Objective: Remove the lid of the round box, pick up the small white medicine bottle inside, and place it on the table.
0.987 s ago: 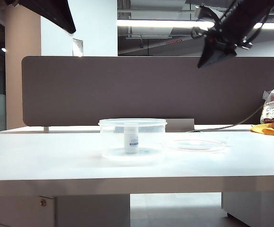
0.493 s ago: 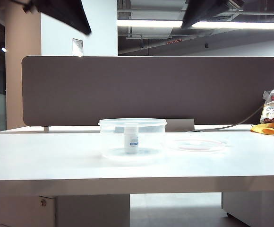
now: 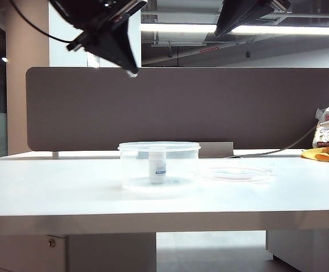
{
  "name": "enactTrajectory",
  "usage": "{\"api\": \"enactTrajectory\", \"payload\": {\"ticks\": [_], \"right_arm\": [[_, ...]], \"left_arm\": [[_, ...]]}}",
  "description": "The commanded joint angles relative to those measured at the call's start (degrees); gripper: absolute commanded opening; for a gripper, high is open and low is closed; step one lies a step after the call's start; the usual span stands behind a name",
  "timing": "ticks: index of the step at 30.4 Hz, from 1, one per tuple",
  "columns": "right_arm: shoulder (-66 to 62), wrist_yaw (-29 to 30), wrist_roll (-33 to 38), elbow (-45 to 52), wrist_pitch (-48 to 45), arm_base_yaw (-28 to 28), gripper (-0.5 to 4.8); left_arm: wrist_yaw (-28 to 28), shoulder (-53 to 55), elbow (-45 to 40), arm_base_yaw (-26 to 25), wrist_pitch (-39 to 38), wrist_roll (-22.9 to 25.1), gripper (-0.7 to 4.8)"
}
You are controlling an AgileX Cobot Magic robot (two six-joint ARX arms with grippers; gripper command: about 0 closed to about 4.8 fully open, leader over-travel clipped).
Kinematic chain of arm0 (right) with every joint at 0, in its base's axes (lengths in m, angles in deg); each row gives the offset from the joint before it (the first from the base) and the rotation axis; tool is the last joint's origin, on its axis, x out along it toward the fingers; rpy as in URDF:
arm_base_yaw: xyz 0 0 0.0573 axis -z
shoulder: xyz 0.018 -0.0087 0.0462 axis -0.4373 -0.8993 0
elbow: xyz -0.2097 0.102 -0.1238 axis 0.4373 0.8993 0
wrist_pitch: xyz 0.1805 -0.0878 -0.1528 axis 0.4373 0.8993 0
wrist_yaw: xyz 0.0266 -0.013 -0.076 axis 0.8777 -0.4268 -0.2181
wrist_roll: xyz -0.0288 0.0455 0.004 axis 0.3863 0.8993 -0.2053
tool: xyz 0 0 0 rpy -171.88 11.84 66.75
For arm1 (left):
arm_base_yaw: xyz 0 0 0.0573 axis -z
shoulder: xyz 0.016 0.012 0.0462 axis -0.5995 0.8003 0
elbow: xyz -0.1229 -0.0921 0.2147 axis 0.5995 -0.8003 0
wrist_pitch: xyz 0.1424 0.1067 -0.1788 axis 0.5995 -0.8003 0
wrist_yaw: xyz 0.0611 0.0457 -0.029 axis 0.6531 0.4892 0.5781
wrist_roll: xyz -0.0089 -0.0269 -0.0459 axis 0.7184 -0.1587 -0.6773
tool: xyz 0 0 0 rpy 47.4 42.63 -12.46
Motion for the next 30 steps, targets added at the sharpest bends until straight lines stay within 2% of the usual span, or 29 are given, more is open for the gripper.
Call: {"api": "enactTrajectory", "payload": {"ticks": [1, 4, 8, 10, 20, 23, 26, 29, 30], "right_arm": [[0.26, -0.09, 0.09, -0.20, -0.07, -0.02, -0.09], [0.26, -1.16, 0.07, -0.20, -0.02, -0.02, -0.06], [0.26, -2.51, 0.02, -0.20, 0.13, -0.02, 0.38], [0.26, -2.47, 0.02, -0.20, 0.17, -0.02, 0.54], [0.24, -2.54, 0.04, -0.20, 0.17, -0.02, 0.54], [0.22, -2.60, 0.02, -0.20, 0.17, -0.02, 0.54], [0.22, -2.62, 0.02, -0.20, 0.17, -0.02, 0.54], [0.22, -2.60, 0.02, -0.20, 0.17, -0.02, 0.54], [0.22, -2.58, 0.02, -0.20, 0.20, -0.02, 0.54]], "left_arm": [[-3.04, 3.89, 5.42, 0.02, -2.69, -2.01, -0.05], [-3.17, 7.72, 10.05, 0.02, -5.55, -2.69, 0.10], [-3.13, 12.00, 13.75, 0.02, -7.98, -4.00, 0.86], [-2.99, 13.25, 13.84, 0.00, -8.09, -4.00, 0.91], [-2.47, 17.94, 13.99, -0.37, -8.85, -4.70, 0.94], [-1.88, 18.82, 14.01, -0.35, -8.70, -5.09, 1.34], [-1.55, 19.67, 14.01, -0.35, -8.35, -5.49, 1.36], [-0.98, 20.09, 14.01, -0.35, -7.87, -5.49, 1.76], [-0.72, 20.13, 14.01, -0.35, -7.61, -5.57, 2.23]]}}
